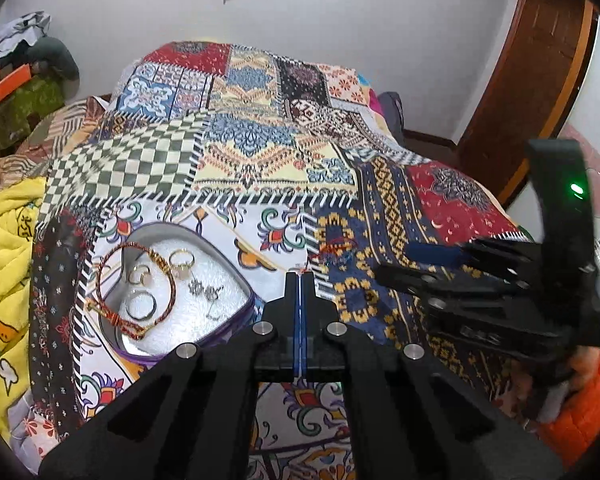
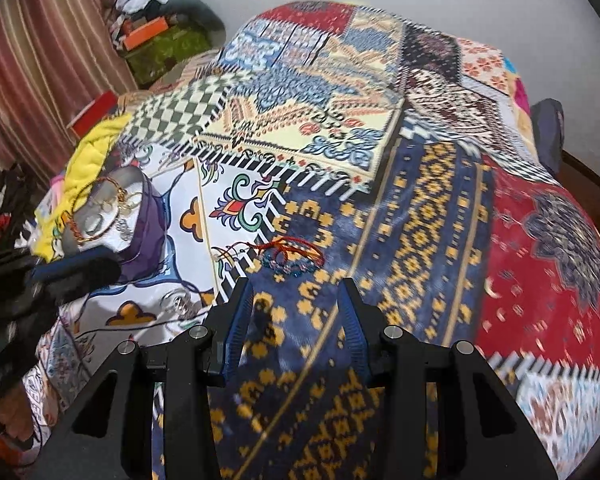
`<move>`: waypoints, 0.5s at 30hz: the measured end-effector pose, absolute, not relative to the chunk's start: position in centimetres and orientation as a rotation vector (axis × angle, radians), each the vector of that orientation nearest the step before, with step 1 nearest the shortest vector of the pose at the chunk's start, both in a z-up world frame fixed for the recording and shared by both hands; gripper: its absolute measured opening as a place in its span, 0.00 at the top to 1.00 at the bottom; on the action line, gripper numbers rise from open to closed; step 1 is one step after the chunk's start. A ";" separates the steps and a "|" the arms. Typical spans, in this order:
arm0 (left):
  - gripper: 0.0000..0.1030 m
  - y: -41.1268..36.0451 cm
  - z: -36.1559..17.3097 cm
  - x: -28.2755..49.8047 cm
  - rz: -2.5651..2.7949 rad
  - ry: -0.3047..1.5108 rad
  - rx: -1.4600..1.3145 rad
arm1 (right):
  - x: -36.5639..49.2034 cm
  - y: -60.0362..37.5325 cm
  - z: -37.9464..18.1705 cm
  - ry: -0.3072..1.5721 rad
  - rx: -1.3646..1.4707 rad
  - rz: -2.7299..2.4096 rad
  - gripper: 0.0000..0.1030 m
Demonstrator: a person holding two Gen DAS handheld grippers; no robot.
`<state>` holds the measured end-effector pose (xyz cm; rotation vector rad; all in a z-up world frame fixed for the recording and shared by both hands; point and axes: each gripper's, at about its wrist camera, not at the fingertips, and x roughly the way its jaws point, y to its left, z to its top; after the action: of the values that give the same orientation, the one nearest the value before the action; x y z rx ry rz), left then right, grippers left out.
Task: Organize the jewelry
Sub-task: 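Grasp a silver dangle earring with the left gripper while the right grasps the red beaded bracelet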
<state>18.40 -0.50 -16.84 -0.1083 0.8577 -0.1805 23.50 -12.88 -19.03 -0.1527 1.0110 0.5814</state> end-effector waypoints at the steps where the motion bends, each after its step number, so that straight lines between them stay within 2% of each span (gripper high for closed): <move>1: 1.00 -0.5 -17.0 18.3 -0.179 0.865 -0.106 | 23.8 -12.4 -19.3 1.018 -0.166 0.589 0.61; 3: 0.98 -0.5 -17.5 18.2 -0.187 0.887 -0.103 | 24.1 -11.9 -19.7 1.034 -0.184 0.605 0.61; 5: 0.91 -0.5 -17.9 18.1 -0.186 0.907 -0.099 | 24.4 -11.7 -20.2 1.050 -0.191 0.609 0.61; 7: 0.71 -0.4 -18.5 18.0 -0.180 0.924 -0.095 | 24.6 -11.7 -20.6 1.047 -0.169 0.613 0.61; 12: 0.68 -0.5 -19.5 17.7 -0.166 0.946 -0.071 | 25.0 -12.2 -21.0 1.037 -0.104 0.612 0.64; 14: 0.68 -0.4 -19.9 17.7 -0.169 0.960 -0.078 | 24.8 -11.9 -21.1 1.016 -0.134 0.584 0.77; 15: 0.68 -0.4 -20.1 17.7 -0.169 0.967 -0.081 | 24.7 -11.9 -21.0 1.013 -0.139 0.585 0.80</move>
<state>17.71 -0.37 -20.12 -0.0809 0.9667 -0.1686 24.66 -11.86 -21.03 -0.1392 1.0135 0.5847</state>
